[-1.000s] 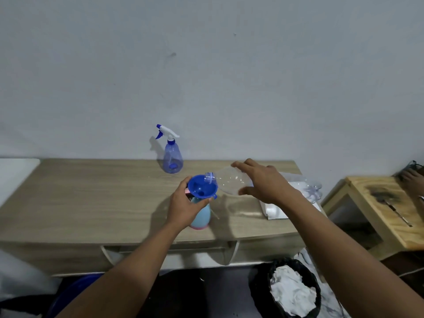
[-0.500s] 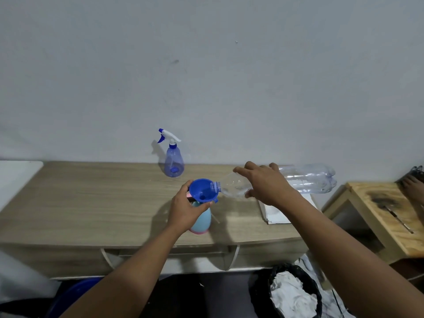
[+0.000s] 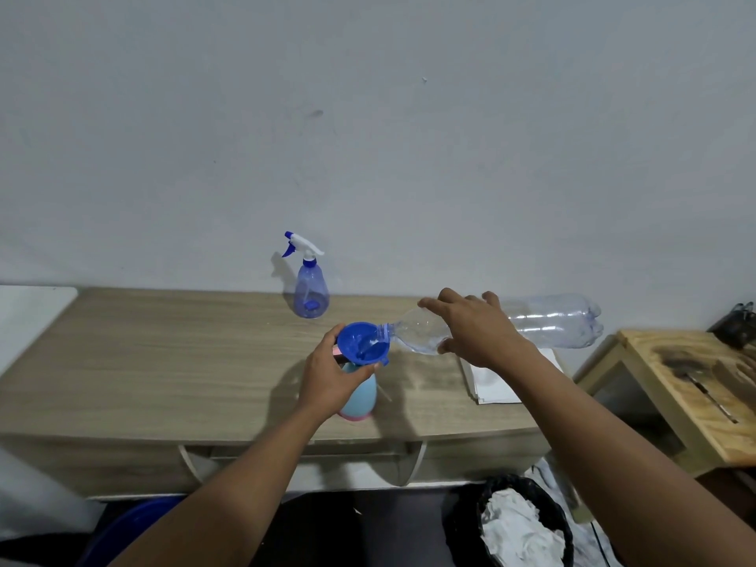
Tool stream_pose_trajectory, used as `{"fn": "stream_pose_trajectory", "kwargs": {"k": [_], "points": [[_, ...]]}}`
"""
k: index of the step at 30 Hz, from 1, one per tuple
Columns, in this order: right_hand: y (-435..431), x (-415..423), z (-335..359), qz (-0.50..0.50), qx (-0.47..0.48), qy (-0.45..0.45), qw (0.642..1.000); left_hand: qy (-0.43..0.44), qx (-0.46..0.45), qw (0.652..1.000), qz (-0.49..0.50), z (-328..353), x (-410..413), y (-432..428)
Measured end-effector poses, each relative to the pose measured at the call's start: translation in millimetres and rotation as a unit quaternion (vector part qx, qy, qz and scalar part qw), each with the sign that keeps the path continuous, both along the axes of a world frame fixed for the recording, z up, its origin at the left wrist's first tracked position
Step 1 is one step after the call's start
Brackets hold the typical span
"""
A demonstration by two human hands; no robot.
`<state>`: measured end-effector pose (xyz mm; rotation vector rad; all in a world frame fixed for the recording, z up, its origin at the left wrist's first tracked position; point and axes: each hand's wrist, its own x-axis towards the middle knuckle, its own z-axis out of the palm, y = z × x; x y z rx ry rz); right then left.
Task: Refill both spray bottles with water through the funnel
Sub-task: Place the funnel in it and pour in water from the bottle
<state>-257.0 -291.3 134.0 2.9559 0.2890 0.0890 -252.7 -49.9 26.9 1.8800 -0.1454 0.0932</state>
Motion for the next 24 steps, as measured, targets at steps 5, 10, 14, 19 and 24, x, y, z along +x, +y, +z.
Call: {"fn": "stream_pose_trajectory", "kwargs": {"k": [5,10,14,19,24], "points": [[-12,-4,-6,-0.016,0.157,0.044,0.987,-0.001,0.002,1.0,0.001,1,-1,0],[-20,-8,-20,-0.018,0.357,0.035,0.933,0.013,-0.011,1.0,0.003,-3,0,1],[-22,-4,-28,-0.061,0.459,-0.038,0.885,0.014,-0.01,1.0,0.004,-7,2,1],[-19,-4,-43,-0.137,0.531,-0.107,0.83,0.013,-0.008,1.0,0.004,-7,3,0],[-14,-1,-57,-0.191,0.567,-0.13,0.791,0.021,-0.001,1.0,0.005,-8,4,2]]}}
